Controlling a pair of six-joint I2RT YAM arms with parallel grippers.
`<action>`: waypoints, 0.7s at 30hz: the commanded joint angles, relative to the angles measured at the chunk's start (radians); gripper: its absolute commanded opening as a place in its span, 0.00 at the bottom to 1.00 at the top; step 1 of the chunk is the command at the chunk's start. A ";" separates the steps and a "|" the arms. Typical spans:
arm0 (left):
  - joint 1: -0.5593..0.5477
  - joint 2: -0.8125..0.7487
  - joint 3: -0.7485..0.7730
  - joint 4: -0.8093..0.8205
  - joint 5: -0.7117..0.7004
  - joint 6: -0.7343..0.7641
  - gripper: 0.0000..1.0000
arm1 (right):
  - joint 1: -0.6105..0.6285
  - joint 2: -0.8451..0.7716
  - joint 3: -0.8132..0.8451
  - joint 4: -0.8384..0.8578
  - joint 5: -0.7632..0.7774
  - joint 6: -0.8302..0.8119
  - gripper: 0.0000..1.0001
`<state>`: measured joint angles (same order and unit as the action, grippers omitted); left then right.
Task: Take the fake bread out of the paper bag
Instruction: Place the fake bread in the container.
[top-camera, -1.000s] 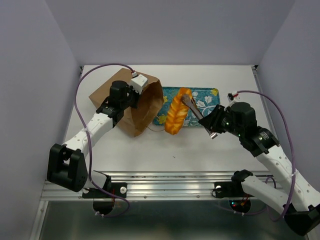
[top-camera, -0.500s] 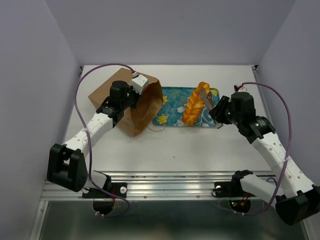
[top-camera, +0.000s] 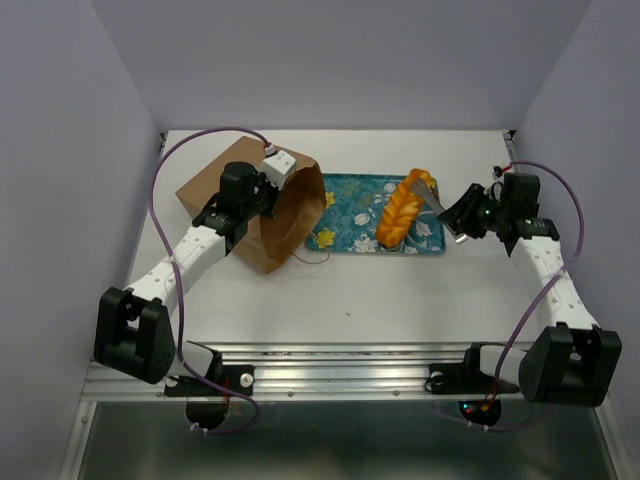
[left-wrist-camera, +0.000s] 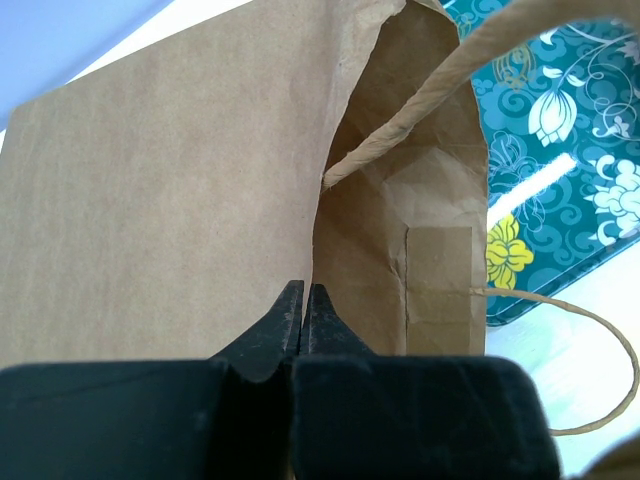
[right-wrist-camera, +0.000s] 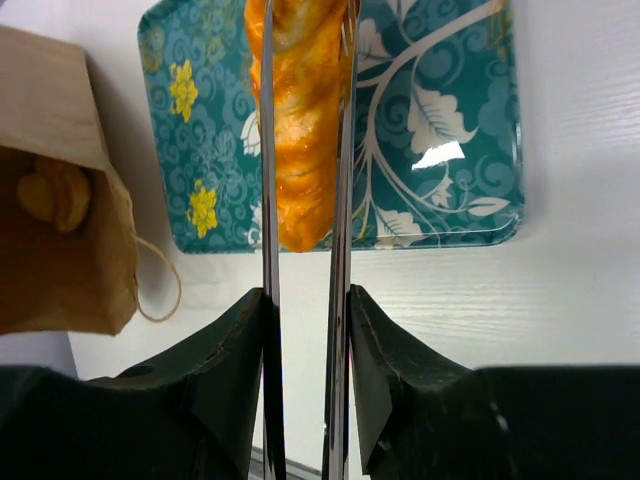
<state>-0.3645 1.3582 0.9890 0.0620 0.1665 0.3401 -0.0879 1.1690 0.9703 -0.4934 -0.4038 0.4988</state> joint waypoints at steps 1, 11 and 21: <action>0.004 -0.022 0.045 0.025 -0.005 0.010 0.00 | -0.018 0.027 0.016 0.110 -0.217 -0.074 0.01; 0.002 -0.019 0.045 0.024 -0.016 0.008 0.00 | -0.045 0.089 -0.001 0.110 -0.170 -0.063 0.01; 0.004 -0.021 0.043 0.024 -0.009 0.020 0.00 | -0.046 0.147 0.004 0.105 -0.165 -0.077 0.07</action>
<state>-0.3645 1.3582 0.9890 0.0608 0.1593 0.3439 -0.1249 1.3090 0.9653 -0.4564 -0.5533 0.4393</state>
